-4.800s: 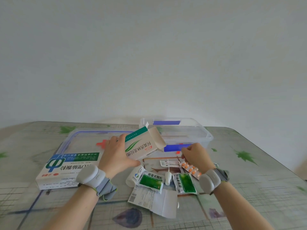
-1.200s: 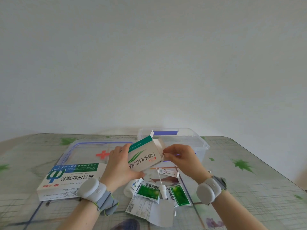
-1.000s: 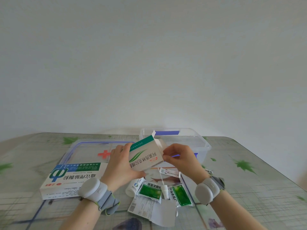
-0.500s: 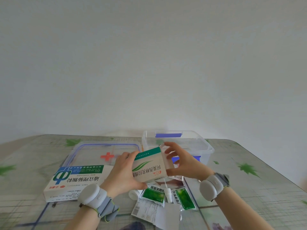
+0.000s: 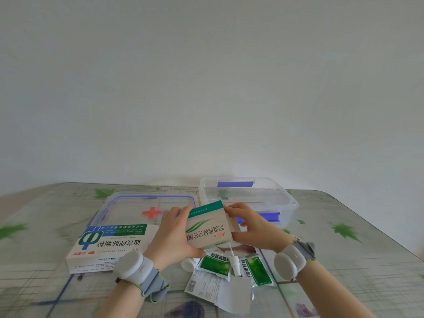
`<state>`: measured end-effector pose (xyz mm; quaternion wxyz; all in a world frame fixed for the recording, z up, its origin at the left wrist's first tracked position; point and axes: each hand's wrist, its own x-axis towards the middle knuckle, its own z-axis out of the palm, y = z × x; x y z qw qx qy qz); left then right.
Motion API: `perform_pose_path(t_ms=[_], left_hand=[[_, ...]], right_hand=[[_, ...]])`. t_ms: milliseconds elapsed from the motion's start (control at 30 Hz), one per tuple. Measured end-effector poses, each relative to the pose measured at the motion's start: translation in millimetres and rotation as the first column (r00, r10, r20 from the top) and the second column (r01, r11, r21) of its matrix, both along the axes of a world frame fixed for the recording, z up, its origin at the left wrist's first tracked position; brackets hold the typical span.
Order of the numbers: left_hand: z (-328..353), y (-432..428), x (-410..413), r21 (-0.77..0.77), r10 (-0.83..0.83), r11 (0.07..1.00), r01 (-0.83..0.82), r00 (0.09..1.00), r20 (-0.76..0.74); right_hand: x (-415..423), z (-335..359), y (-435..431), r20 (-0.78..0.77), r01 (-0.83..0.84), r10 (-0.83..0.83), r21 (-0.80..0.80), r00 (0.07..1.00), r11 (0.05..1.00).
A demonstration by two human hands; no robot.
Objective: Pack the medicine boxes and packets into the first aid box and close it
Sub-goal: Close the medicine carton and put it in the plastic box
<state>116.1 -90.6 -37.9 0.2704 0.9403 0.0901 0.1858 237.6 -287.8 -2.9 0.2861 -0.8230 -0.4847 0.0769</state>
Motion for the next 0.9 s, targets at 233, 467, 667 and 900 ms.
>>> perform_pose_path(t_ms=[233,467,667,900], left_hand=[[2.3,3.8,2.4,-0.029,0.095,0.995,-0.093,0.991,0.090],[15.7,3.7,8.5,-0.018,0.248,0.969,-0.248,0.960,0.129],[28.1,2.8,7.4,0.002,0.263,0.964,-0.267,0.954,0.145],[33.8,-4.2,7.8,0.059,0.279,0.956,-0.287,0.952,0.123]], right_hand=[[-2.5,-7.1,7.2,-0.102,0.210,-0.187,0.310,0.977,0.927],[-9.5,-0.4,29.9,-0.678,0.433,-0.018,0.448,0.735,0.782],[-12.5,9.1,40.8,-0.715,0.524,0.010,0.522,0.699,0.672],[-15.7,8.6,42.0,-0.687,0.551,-0.033,0.553,0.726,0.626]])
